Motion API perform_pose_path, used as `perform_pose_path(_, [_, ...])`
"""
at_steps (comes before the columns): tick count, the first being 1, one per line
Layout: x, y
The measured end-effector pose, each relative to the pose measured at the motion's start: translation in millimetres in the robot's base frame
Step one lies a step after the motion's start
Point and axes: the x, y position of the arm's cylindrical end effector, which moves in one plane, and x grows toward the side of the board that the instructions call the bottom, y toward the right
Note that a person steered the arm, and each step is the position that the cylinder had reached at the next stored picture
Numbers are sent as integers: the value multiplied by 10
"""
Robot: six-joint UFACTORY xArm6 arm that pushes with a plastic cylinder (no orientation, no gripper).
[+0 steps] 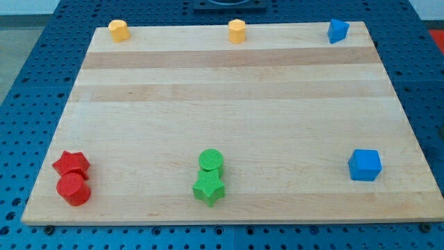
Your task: Place the blue cube diagonally to the green circle
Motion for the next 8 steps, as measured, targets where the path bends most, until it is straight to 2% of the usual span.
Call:
perform_pose_path(1, [463,-37])
perform_pose_path(2, [621,-300])
perform_pose_path(5, [500,-1235])
perform_pose_path(7, [199,-1655])
perform_pose_path(8, [236,-1800])
